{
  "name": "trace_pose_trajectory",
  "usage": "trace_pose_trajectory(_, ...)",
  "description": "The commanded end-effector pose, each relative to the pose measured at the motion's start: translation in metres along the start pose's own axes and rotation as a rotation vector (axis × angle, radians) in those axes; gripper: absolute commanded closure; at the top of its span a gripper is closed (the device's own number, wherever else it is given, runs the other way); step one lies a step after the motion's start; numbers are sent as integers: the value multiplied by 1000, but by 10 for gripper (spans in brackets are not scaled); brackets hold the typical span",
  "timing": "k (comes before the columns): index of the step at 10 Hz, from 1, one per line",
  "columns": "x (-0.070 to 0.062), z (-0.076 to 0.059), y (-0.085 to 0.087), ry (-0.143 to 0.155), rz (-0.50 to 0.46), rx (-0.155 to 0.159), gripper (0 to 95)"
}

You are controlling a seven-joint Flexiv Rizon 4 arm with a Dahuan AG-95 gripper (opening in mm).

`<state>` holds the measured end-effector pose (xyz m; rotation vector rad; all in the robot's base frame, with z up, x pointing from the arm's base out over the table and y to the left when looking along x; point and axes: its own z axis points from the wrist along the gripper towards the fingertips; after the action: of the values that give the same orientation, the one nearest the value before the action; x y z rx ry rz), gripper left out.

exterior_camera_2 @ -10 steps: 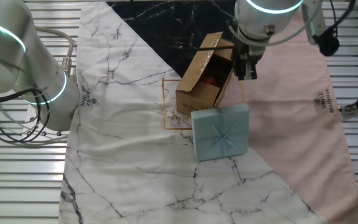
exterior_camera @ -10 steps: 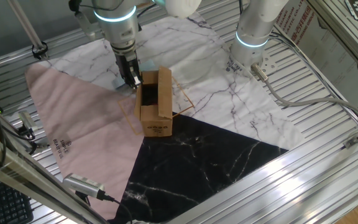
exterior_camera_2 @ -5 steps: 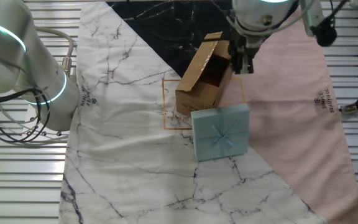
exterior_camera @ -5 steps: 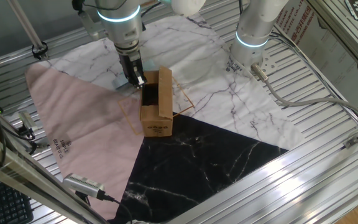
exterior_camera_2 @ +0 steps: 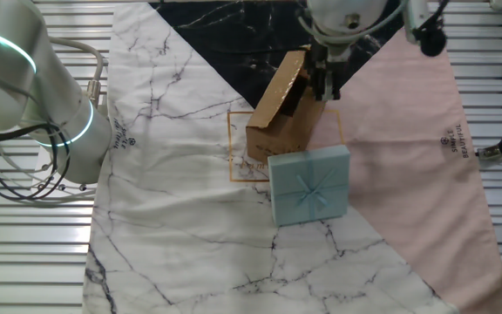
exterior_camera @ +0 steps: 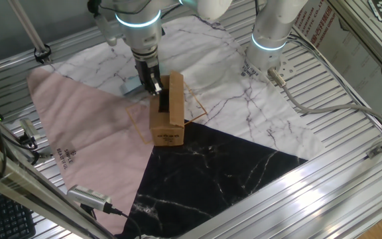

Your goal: Cover the box

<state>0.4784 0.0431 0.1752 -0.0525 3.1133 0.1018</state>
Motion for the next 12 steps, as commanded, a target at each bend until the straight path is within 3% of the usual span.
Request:
trace_pose_trajectory(1,4,7,0,-5,2,0,950)
trace_pose_trajectory(7,15,32,8,-30,2,11,950)
trace_pose_trajectory(12,12,35,11,-31,-9,16,950)
